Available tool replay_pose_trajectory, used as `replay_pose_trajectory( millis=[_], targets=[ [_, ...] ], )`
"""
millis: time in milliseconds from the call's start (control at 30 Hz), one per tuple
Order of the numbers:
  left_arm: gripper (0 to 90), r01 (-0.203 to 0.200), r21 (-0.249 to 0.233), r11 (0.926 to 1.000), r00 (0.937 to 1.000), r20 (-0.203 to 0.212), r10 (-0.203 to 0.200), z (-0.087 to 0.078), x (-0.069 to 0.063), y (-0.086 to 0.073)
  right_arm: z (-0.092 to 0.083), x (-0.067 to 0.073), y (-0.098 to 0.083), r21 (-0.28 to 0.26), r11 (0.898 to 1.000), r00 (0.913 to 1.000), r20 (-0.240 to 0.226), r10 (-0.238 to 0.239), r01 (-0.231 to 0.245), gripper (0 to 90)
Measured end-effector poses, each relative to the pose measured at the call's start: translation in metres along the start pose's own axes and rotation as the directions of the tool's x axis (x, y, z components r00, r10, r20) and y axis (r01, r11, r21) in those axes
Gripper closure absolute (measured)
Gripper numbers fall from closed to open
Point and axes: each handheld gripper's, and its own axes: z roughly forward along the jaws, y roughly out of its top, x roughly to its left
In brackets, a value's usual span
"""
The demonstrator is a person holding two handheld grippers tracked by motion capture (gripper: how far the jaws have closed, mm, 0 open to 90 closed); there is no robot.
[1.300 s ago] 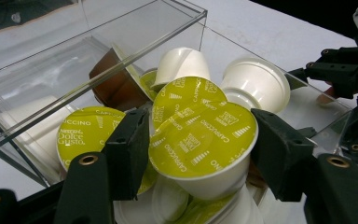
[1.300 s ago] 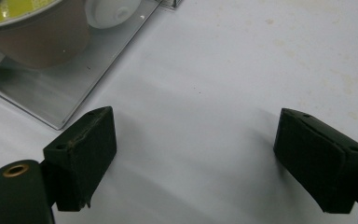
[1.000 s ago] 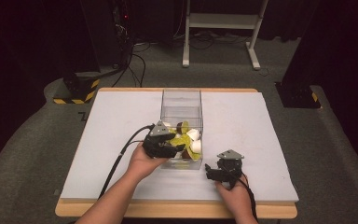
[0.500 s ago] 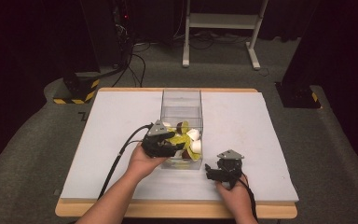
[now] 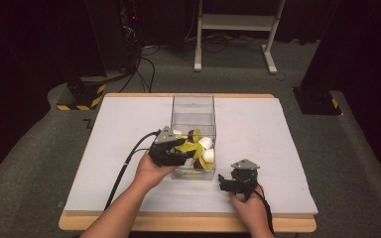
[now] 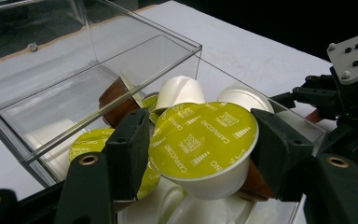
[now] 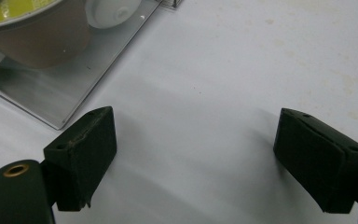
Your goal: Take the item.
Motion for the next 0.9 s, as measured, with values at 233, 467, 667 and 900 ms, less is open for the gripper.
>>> replay_pose_trajectory(
  millis=[233,467,667,900],
  targets=[
    [40.3,0.003,-0.006,1.0000,1.0000,-0.002,-0.003,-0.002,0.000,0.002,0.000,0.000,0.000,0.000,1.000,1.0000,0.000,-0.001,0.001,13.2],
    [40.3,0.000,-0.010,1.0000,1.0000,-0.008,0.000,-0.004,0.002,0.004,0.000,0.000,0.000,0.000,1.000,1.0000,0.000,0.000,0.000,13.2],
    [40.3,0.000,-0.014,0.9999,0.9998,-0.020,-0.001,-0.007,0.005,0.006,0.000,0.000,0.000,0.000,1.000,1.0000,0.000,0.000,0.000,13.2],
    [40.3,-0.002,-0.021,0.9998,0.9994,-0.035,0.001,-0.015,0.010,0.006,0.000,0.000,0.000,0.000,1.000,1.0000,0.000,0.000,0.000,13.1]
  ],
)
